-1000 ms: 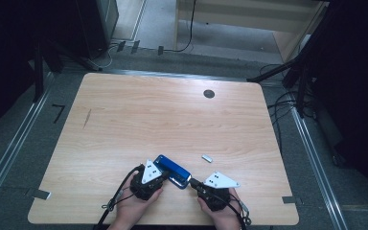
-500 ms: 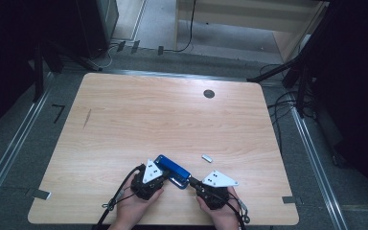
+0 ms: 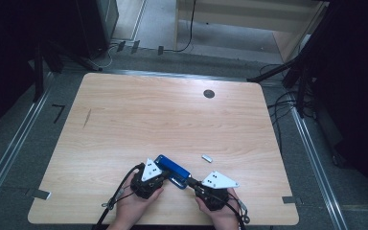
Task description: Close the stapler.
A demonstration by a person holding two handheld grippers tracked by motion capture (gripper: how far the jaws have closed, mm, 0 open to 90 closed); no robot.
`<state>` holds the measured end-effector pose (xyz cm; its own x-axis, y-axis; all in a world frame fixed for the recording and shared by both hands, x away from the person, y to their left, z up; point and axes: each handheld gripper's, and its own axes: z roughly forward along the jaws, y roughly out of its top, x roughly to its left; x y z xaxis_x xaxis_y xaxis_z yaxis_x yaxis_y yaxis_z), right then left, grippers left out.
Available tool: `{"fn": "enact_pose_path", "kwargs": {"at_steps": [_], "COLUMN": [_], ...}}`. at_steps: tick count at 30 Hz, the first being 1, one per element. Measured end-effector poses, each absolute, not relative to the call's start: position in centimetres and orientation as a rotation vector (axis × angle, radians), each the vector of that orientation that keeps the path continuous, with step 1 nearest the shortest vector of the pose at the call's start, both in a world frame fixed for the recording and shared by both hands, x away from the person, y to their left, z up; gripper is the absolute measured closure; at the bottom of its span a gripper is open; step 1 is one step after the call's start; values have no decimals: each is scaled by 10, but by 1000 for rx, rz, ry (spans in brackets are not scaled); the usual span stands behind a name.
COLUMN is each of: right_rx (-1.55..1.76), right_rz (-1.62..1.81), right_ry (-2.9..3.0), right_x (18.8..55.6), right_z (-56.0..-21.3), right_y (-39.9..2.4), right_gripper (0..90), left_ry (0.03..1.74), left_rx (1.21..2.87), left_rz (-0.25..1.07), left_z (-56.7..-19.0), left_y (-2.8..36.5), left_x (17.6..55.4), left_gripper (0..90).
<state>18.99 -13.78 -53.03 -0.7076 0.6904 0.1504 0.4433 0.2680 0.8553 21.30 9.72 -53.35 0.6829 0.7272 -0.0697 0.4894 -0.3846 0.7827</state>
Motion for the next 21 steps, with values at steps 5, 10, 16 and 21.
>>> {"fn": "enact_pose_path", "kwargs": {"at_steps": [5, 10, 16, 21], "right_rx": [1045, 1030, 1011, 994], "right_rz": [1433, 1446, 1459, 1477], "right_ry": [2271, 2264, 2246, 2232], "right_x": [190, 190, 190, 193], "right_z": [-527, -524, -518, -511], "right_y": [-138, -137, -136, -135], "right_gripper": [900, 900, 900, 900], "left_ry": [933, 932, 927, 929], "left_rx": [2061, 2059, 2062, 2065], "left_rz": [359, 357, 354, 363], "left_z": [-534, -534, -534, -533], "left_y": [97, 98, 98, 97], "left_x": [213, 214, 214, 213], "left_gripper": [900, 900, 900, 900]}}
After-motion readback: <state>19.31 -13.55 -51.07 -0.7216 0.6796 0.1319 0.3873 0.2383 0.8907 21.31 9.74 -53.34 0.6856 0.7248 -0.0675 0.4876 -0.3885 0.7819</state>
